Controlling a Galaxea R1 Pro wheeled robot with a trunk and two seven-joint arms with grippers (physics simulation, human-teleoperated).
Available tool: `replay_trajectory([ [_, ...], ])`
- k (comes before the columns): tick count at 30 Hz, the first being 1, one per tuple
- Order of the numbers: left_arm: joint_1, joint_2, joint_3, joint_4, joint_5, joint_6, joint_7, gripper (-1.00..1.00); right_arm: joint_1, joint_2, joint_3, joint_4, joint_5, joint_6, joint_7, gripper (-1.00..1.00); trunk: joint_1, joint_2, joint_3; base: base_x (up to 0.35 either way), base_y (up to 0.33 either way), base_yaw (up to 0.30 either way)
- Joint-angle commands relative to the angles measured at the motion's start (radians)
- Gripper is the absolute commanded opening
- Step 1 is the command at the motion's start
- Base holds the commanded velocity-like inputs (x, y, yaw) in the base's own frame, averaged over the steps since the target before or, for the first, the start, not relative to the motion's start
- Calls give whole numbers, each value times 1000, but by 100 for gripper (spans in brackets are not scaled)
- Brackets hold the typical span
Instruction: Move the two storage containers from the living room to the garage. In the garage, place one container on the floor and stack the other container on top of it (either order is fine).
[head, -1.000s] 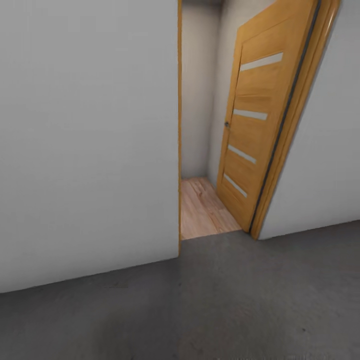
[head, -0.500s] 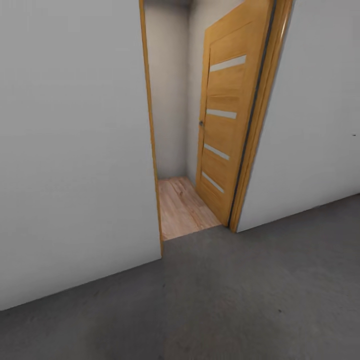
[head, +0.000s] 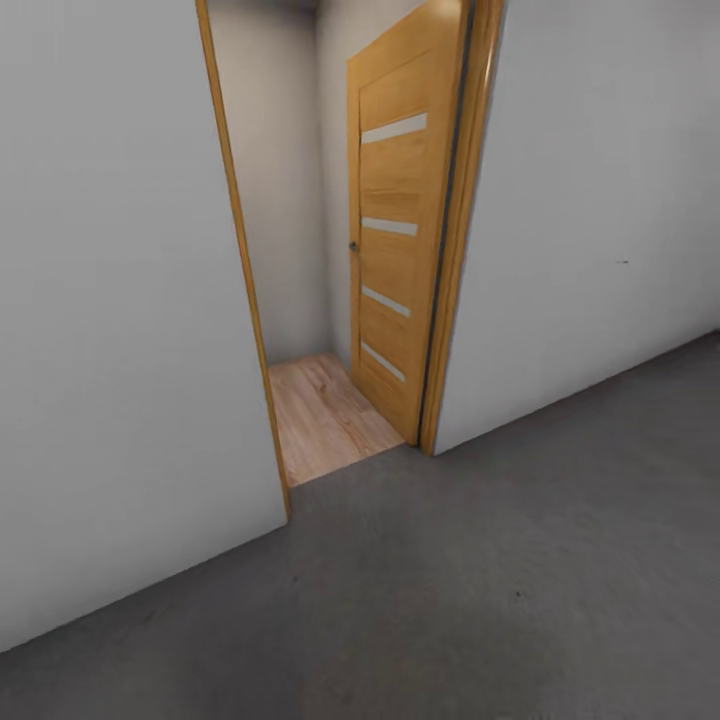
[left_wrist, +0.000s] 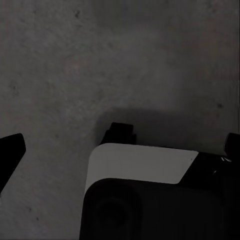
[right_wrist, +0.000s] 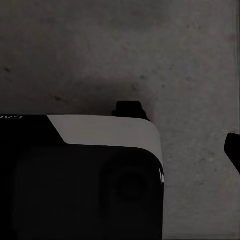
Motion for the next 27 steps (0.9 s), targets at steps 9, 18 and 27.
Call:
replay_trajectory([
  [9,0,-3,-4,0,3,3,3,100,-1,1,8,3,-8,-5,-1,100,0,-1,-1,0,0,-295],
  [18,0,-3,-6,-1,2,3,3,100,-1,1,8,3,-7,-5,-1,100,0,-1,-1,0,0,-295],
  [27,0,-3,-9,-2,-2,6,1,100,-1,1,8,3,-5,-2,-2,100,0,-1,-1,117,-81,-137],
])
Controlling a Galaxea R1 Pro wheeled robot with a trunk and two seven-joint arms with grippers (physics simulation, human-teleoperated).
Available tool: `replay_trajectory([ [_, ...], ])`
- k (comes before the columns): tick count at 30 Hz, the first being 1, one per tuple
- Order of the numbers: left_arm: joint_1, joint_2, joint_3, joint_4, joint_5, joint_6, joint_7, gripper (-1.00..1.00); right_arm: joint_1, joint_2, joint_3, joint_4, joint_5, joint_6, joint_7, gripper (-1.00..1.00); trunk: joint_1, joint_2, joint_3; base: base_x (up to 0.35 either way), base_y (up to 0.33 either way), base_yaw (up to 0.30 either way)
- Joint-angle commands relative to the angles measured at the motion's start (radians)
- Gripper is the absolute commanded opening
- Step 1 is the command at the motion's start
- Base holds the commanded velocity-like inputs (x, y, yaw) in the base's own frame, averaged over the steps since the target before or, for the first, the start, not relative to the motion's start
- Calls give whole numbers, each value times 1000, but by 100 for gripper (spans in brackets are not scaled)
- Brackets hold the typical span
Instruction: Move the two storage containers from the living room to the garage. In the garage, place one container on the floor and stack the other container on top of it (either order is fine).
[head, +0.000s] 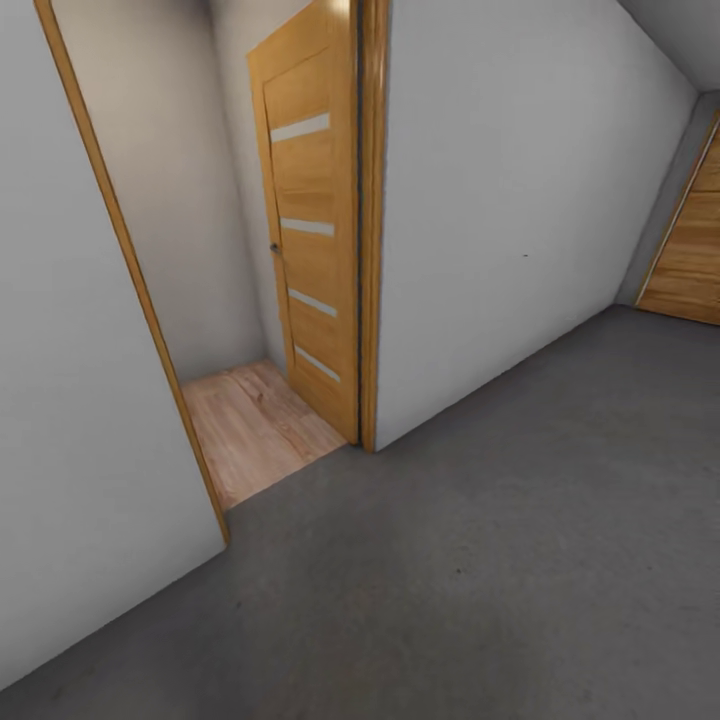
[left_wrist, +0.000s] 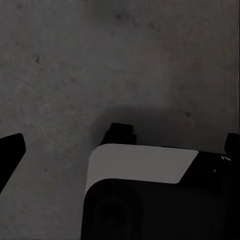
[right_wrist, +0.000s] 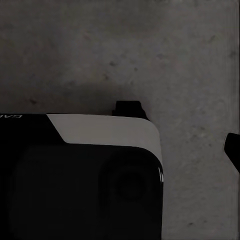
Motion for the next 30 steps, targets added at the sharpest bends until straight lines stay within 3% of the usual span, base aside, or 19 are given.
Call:
replay_trajectory([
  [1,0,0,-4,-1,10,3,3,100,-1,1,8,3,-8,-4,0,100,0,0,-1,231,-163,-13],
  [30,0,0,-5,-2,10,4,3,100,-1,0,9,3,-1,-9,-9,100,0,0,-1,242,-156,-1],
])
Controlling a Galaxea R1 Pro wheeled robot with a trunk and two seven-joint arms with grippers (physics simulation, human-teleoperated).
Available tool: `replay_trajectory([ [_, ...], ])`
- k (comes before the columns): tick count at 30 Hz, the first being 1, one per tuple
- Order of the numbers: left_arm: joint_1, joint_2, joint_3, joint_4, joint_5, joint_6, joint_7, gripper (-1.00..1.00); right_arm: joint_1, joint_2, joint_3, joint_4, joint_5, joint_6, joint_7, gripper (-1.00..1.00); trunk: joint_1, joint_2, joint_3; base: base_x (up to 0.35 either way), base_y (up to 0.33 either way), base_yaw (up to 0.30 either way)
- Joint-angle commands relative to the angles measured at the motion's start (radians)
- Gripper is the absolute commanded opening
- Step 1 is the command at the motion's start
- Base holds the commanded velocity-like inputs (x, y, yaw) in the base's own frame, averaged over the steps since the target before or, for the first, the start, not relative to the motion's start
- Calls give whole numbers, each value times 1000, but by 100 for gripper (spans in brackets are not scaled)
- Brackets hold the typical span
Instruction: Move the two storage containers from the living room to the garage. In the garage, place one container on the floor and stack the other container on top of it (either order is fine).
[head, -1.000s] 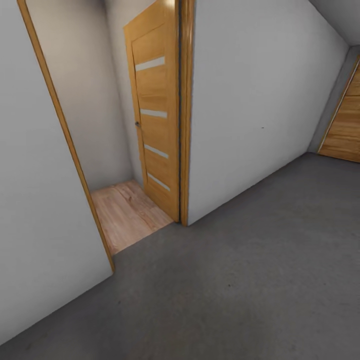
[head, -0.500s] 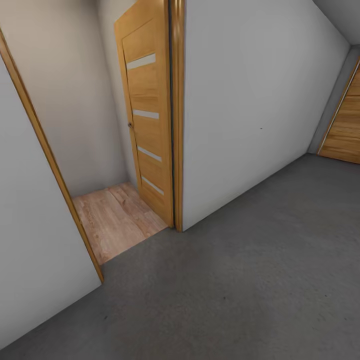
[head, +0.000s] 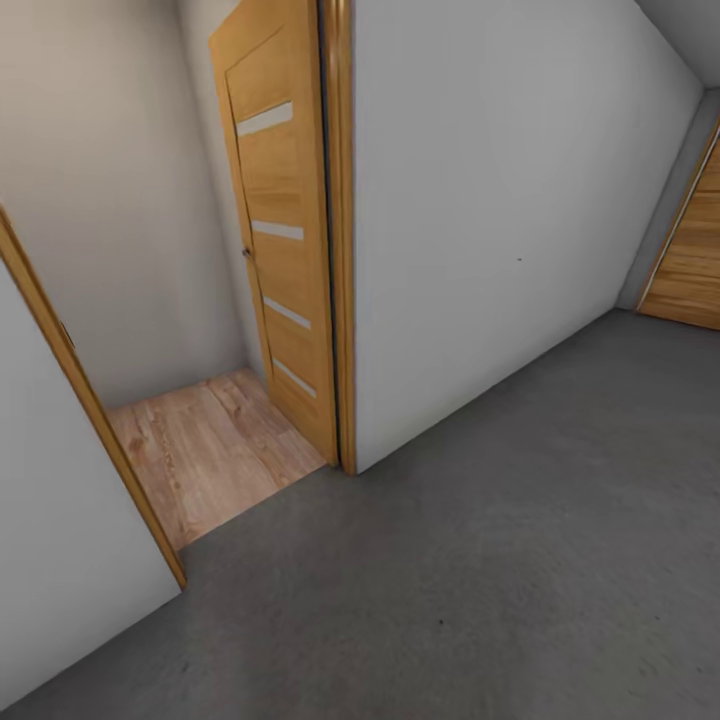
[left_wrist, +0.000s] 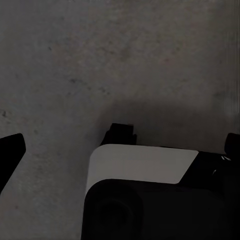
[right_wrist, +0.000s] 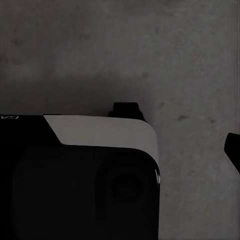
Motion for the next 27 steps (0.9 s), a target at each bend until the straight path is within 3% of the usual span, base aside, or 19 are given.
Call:
replay_trajectory([
  [1,0,0,-4,-1,10,3,3,100,-1,1,8,3,-8,-6,-1,100,0,0,-1,83,-16,0],
  [18,0,1,-4,-1,10,3,3,100,-1,1,7,3,-8,-6,-1,100,0,0,-1,10,-1,0],
  [27,0,3,-4,-1,10,6,3,100,-1,1,8,3,-8,-5,-1,100,0,0,-1,258,0,0],
])
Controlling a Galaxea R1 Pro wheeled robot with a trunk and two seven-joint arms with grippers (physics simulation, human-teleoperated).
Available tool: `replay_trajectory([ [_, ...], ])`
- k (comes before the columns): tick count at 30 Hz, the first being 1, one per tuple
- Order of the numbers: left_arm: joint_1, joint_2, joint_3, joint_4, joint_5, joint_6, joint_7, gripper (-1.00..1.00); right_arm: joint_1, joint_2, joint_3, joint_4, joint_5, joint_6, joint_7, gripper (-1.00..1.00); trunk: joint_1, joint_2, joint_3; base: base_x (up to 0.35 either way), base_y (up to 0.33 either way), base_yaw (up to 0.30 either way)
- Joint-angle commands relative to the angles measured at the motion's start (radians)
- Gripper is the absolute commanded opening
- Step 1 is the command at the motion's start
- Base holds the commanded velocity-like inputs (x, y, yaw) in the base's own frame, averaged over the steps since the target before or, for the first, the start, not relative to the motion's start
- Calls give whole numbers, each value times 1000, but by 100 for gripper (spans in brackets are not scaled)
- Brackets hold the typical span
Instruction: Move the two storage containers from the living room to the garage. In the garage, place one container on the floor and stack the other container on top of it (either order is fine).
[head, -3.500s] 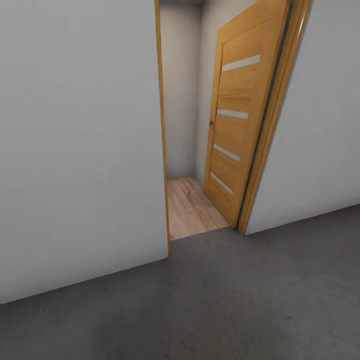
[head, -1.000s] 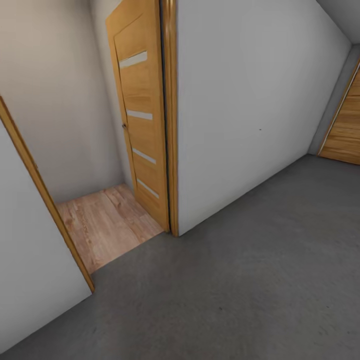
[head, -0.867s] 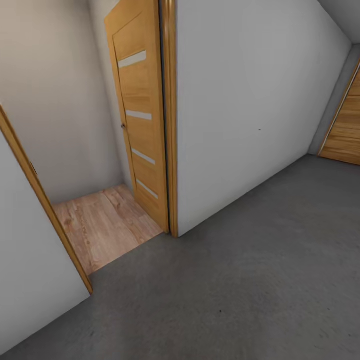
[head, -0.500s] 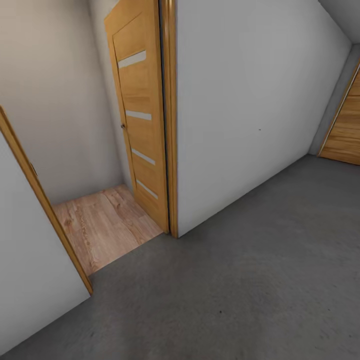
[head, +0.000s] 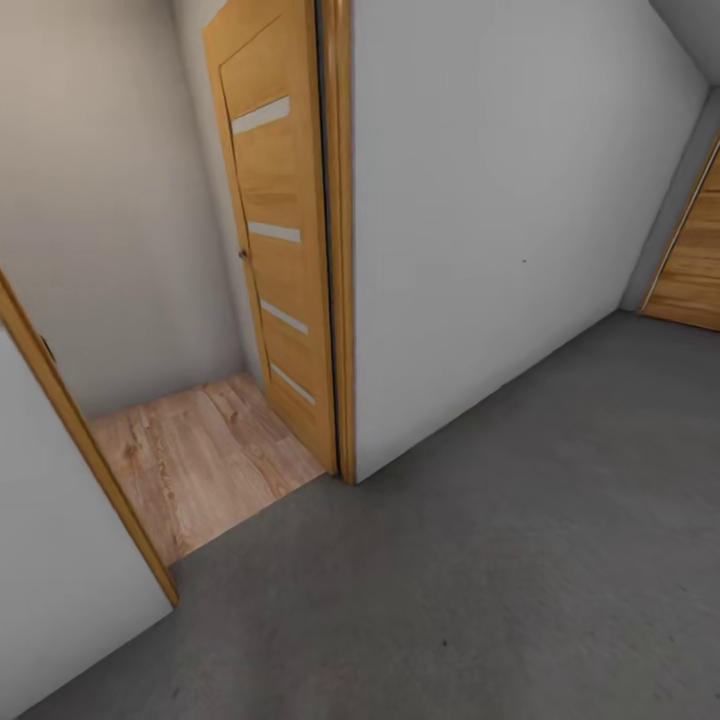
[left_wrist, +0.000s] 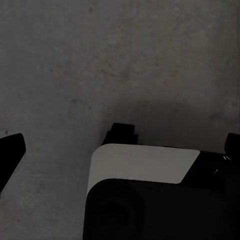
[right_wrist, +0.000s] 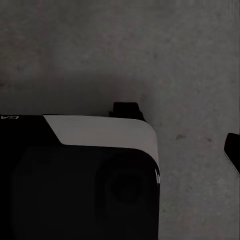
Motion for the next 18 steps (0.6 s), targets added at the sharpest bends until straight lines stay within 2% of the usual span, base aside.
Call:
replay_trajectory([
  [1,0,0,-4,-1,10,4,3,100,-1,1,8,3,-8,-5,-1,100,1,0,-1,318,0,0],
  [11,0,0,-4,-1,10,3,3,100,-1,1,8,3,-9,-5,-1,100,1,0,-1,321,0,1],
  [18,0,0,-4,-1,10,3,3,100,-1,1,8,3,-10,-5,-1,100,1,0,-3,322,0,77],
])
